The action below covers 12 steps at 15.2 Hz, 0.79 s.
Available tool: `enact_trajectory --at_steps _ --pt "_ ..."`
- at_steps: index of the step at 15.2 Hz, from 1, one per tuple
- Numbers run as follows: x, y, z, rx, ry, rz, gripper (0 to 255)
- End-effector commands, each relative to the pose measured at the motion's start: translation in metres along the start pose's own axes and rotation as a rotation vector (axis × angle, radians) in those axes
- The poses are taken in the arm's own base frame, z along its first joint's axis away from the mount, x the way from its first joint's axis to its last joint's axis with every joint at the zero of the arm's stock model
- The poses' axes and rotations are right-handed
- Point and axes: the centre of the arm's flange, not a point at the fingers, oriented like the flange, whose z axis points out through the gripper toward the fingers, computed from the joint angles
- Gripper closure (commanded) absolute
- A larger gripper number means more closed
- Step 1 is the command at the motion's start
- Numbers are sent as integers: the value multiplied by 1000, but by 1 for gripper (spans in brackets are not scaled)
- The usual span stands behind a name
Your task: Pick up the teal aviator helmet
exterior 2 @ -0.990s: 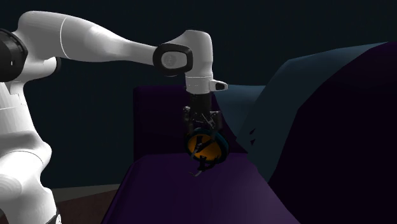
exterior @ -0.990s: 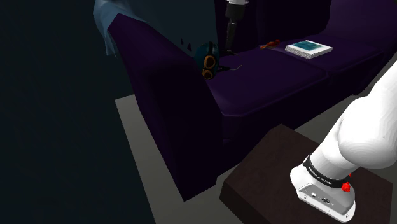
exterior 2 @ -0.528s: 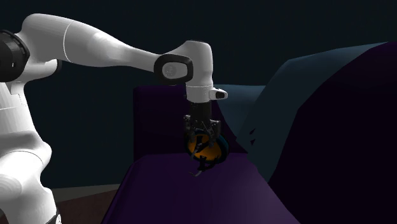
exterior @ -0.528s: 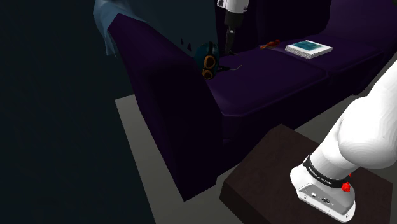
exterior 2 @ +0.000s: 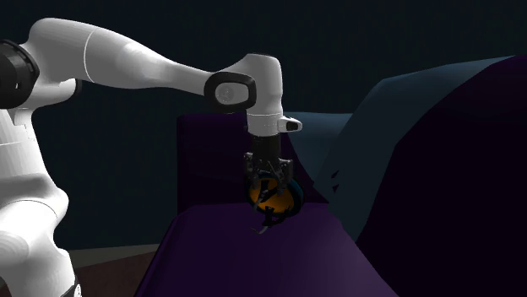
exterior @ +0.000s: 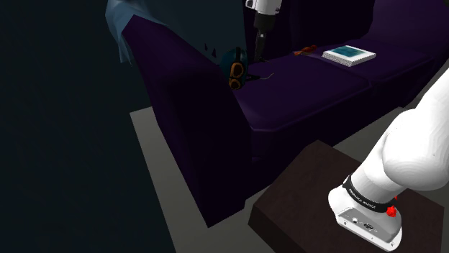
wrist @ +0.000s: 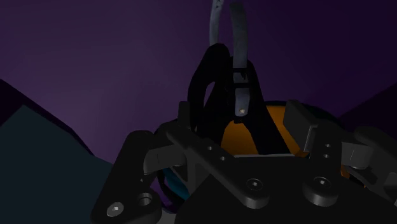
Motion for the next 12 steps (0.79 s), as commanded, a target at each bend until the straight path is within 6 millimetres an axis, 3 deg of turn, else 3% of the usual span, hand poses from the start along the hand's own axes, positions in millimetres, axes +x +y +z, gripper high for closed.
enact_trajectory --at_steps 1,12 --pt "0 0 1 1 -1 -1 255" --pt "5 0 -56 1 -1 -1 255"
